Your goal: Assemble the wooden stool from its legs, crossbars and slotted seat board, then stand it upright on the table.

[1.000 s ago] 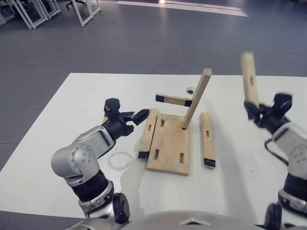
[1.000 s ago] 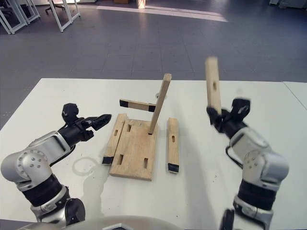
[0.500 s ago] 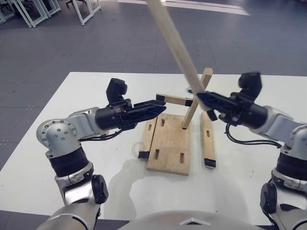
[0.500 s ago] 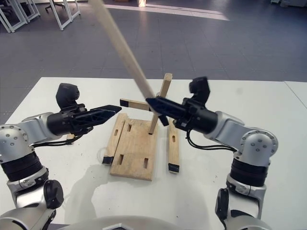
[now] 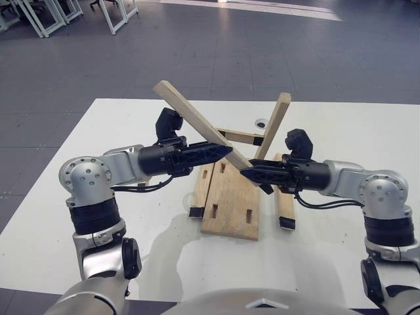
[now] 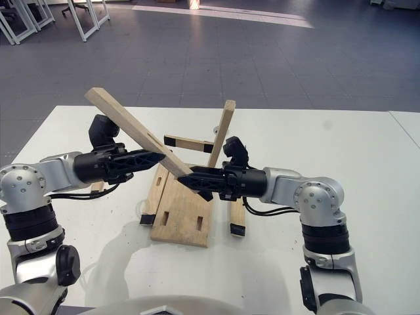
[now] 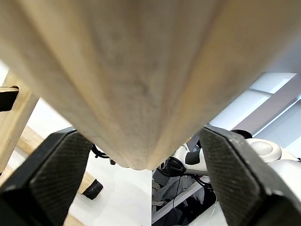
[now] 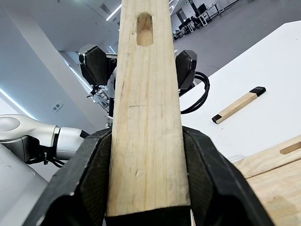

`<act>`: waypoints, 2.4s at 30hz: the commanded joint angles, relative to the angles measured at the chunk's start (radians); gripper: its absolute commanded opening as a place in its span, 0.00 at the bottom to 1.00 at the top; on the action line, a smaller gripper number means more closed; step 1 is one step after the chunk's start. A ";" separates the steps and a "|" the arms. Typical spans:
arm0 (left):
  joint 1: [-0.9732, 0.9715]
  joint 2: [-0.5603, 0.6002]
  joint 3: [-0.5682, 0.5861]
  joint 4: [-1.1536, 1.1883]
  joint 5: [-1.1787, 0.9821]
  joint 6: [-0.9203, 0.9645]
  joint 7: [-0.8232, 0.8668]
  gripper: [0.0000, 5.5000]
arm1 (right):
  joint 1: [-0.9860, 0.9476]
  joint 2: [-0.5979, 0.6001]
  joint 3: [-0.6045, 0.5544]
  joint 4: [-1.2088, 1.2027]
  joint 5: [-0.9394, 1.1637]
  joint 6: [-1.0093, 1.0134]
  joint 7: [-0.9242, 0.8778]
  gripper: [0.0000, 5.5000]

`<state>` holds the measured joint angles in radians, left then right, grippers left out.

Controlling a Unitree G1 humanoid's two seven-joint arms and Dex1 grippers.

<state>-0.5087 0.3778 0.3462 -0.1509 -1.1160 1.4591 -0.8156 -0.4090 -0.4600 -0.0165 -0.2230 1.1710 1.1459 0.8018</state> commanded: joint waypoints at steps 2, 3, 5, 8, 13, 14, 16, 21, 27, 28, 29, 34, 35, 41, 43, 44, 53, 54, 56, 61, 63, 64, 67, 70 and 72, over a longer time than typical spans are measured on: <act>-0.035 0.002 0.015 0.037 -0.036 -0.022 0.052 0.57 | 0.007 -0.004 0.023 -0.025 -0.021 -0.004 0.018 0.37; -0.036 0.000 0.016 0.039 -0.048 -0.024 0.058 0.55 | 0.006 -0.003 0.024 -0.025 -0.022 -0.002 0.019 0.37; -0.033 -0.003 0.016 0.037 -0.071 -0.026 0.069 0.50 | 0.005 -0.003 0.027 -0.026 -0.020 0.002 0.021 0.37; -0.037 -0.010 0.018 0.045 -0.100 -0.040 0.093 0.39 | 0.000 -0.002 0.031 -0.023 -0.020 0.003 0.020 0.37; -0.039 -0.018 0.012 0.045 -0.144 -0.054 0.125 0.39 | -0.005 0.006 0.029 -0.013 -0.013 0.008 0.014 0.37; -0.040 -0.017 0.016 0.050 -0.159 -0.052 0.129 0.39 | -0.006 0.008 0.028 -0.012 -0.011 0.009 0.014 0.37; -0.040 -0.014 0.018 0.055 -0.183 -0.051 0.137 0.39 | -0.007 0.010 0.025 -0.008 -0.023 0.005 -0.004 0.37; -0.019 -0.013 0.021 0.055 -0.201 -0.086 0.166 0.38 | -0.024 0.016 -0.016 0.010 0.002 0.024 -0.066 0.55; 0.032 -0.006 0.010 0.038 -0.205 -0.131 0.197 0.38 | 0.000 -0.020 -0.117 -0.027 0.095 0.051 -0.132 0.74; 0.043 -0.001 0.011 0.039 -0.198 -0.143 0.201 0.38 | 0.006 -0.026 -0.133 -0.038 0.112 0.056 -0.146 0.77; 0.050 0.006 0.013 0.042 -0.189 -0.157 0.203 0.38 | 0.011 -0.031 -0.148 -0.048 0.128 0.058 -0.165 0.81; 0.077 0.074 0.044 0.049 -0.135 -0.236 0.211 0.38 | 0.085 -0.071 -0.177 -0.103 -0.010 0.044 -0.439 0.96; 0.084 0.089 0.059 0.043 -0.135 -0.248 0.215 0.38 | 0.118 -0.076 -0.141 -0.130 -0.097 0.047 -0.527 0.96; 0.127 0.114 0.075 -0.025 -0.160 -0.275 0.253 0.38 | 0.218 -0.143 0.155 -0.377 -0.416 0.026 -0.679 0.96; 0.130 0.117 0.054 -0.048 -0.129 -0.296 0.263 0.38 | 0.215 -0.175 0.238 -0.414 -0.491 0.004 -0.662 0.96; 0.128 0.119 0.046 -0.055 -0.121 -0.302 0.270 0.38 | 0.215 -0.181 0.265 -0.426 -0.516 -0.003 -0.651 0.96; 0.116 0.107 -0.003 -0.079 -0.103 -0.349 0.314 0.38 | 0.196 -0.199 0.440 -0.497 -0.658 0.000 -0.569 0.96; 0.115 0.107 -0.006 -0.080 -0.104 -0.352 0.316 0.38 | 0.199 -0.203 0.448 -0.497 -0.670 -0.001 -0.562 0.96; 0.112 0.111 -0.007 -0.082 -0.106 -0.356 0.320 0.38 | 0.197 -0.208 0.468 -0.490 -0.695 -0.007 -0.549 0.96; 0.105 0.121 -0.008 -0.090 -0.114 -0.363 0.331 0.38 | 0.194 -0.237 0.515 -0.461 -0.760 -0.032 -0.495 0.96; 0.106 0.123 -0.009 -0.091 -0.112 -0.365 0.332 0.38 | 0.198 -0.259 0.523 -0.450 -0.783 -0.048 -0.469 0.96; 0.107 0.124 -0.011 -0.092 -0.110 -0.366 0.332 0.38 | 0.199 -0.277 0.530 -0.442 -0.798 -0.061 -0.450 0.96; 0.108 0.133 -0.016 -0.091 -0.100 -0.370 0.329 0.38 | 0.202 -0.336 0.554 -0.422 -0.844 -0.106 -0.388 0.96; 0.120 0.156 -0.031 -0.096 -0.082 -0.371 0.312 0.38 | 0.214 -0.402 0.559 -0.402 -0.883 -0.168 -0.316 0.96; 0.141 0.185 -0.048 -0.106 -0.063 -0.371 0.280 0.38 | 0.235 -0.465 0.542 -0.385 -0.904 -0.226 -0.256 0.96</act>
<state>-0.3840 0.5237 0.3151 -0.2388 -1.2019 1.0911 -0.5043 -0.2130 -0.8456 0.5240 -0.6475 0.3064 0.9376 0.4930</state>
